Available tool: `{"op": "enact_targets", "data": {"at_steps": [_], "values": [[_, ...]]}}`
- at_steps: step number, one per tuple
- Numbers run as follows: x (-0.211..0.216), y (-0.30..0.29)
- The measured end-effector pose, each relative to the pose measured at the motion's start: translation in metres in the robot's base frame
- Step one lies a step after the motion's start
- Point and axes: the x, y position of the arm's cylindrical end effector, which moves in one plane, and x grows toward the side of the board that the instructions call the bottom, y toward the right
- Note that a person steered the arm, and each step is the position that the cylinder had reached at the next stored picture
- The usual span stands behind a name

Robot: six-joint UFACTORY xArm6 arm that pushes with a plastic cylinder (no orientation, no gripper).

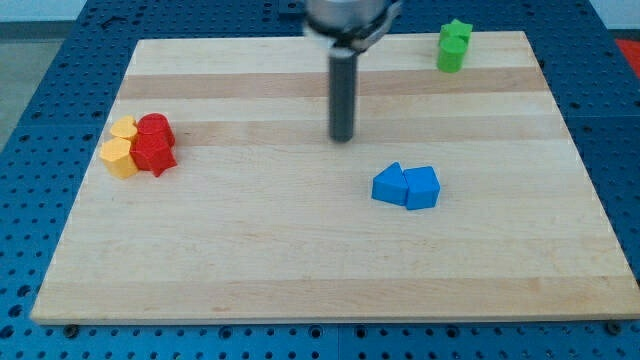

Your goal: Push the blue triangle towards the top center

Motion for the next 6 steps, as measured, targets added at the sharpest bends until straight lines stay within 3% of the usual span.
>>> {"op": "enact_targets", "data": {"at_steps": [1,2,6], "values": [[0.059,-0.029],[0.094,-0.005],[0.083,0.082]]}}
